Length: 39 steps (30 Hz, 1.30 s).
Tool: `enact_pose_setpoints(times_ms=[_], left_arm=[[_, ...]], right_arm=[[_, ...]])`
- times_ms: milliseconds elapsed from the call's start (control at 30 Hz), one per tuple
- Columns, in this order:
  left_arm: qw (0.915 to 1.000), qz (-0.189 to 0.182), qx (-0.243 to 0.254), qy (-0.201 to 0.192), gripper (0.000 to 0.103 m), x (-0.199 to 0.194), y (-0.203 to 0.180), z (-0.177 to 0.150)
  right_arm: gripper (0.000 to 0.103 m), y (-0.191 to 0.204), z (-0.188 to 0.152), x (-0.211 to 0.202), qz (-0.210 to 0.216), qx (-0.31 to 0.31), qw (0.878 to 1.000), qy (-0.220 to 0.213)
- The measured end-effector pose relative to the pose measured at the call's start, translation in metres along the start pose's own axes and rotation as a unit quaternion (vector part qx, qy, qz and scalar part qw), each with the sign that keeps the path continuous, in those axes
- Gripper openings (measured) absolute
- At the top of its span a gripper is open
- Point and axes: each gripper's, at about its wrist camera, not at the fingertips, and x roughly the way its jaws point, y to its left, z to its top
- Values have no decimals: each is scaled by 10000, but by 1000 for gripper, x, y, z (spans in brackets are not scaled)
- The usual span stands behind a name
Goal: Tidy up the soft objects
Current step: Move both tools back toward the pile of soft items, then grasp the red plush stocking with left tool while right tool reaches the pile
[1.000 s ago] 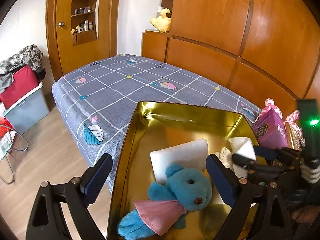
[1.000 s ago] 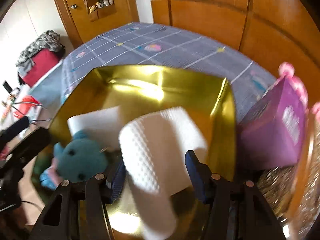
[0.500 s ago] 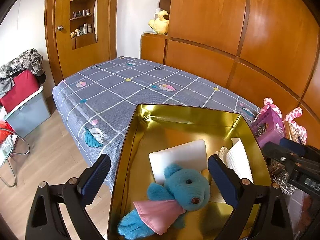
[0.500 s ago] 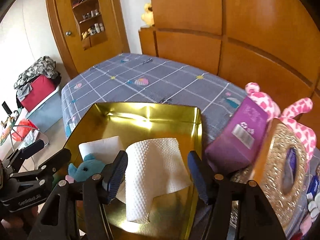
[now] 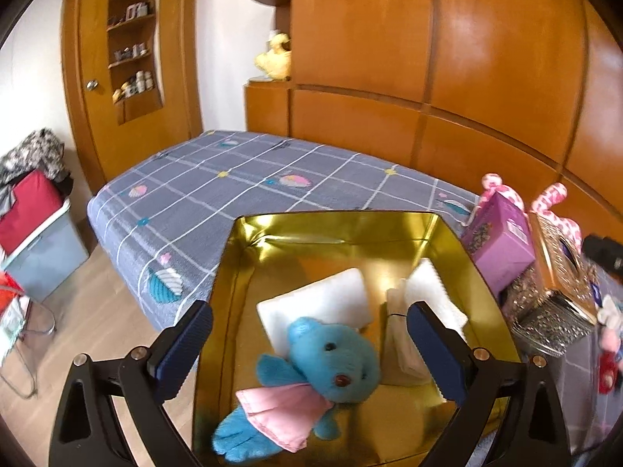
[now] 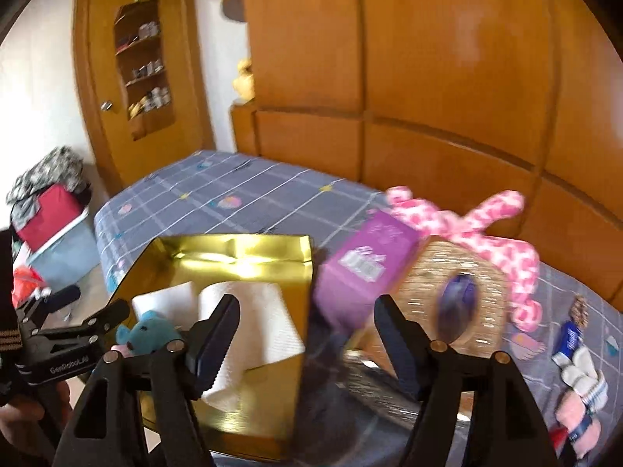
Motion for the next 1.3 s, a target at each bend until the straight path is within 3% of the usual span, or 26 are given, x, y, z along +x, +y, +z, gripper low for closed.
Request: enact_pose_setpoints(times_ms=[267, 400, 500, 667, 767, 867, 1000, 1133, 1300], left_arm=[[9983, -382, 427, -120, 100, -11, -25, -6], [9951, -747, 629, -132, 100, -17, -40, -9], [9913, -1049, 783, -156, 100, -24, -52, -12], [9811, -1549, 1151, -98, 100, -35, -86, -20], [9711, -1935, 1394, 60, 100, -38, -112, -24], [9542, -2402, 1770, 218, 100, -44, -147, -30], [9311, -2762, 2368, 244, 100, -53, -199, -36], [9133, -3050, 2680, 335, 98, -53, -251, -43], [8792, -3581, 3084, 596, 84, -49, -324, -59]], right_arm=[[74, -71, -5, -36, -703, 520, 9959, -225], [74, -124, -19, -56, -1190, 841, 9892, -162], [74, -165, -35, -71, -1570, 1158, 9808, -71], [74, -248, -67, -106, -2302, 1961, 9532, -13], [74, -299, -95, -127, -2653, 2625, 9277, -42], [74, -338, -125, -142, -2954, 3207, 8999, -102], [74, -371, -160, -150, -3091, 3842, 8698, -156], [74, -386, -173, -157, -2790, 4339, 8559, -360], [74, -390, -177, -158, -2527, 4558, 8526, -394]])
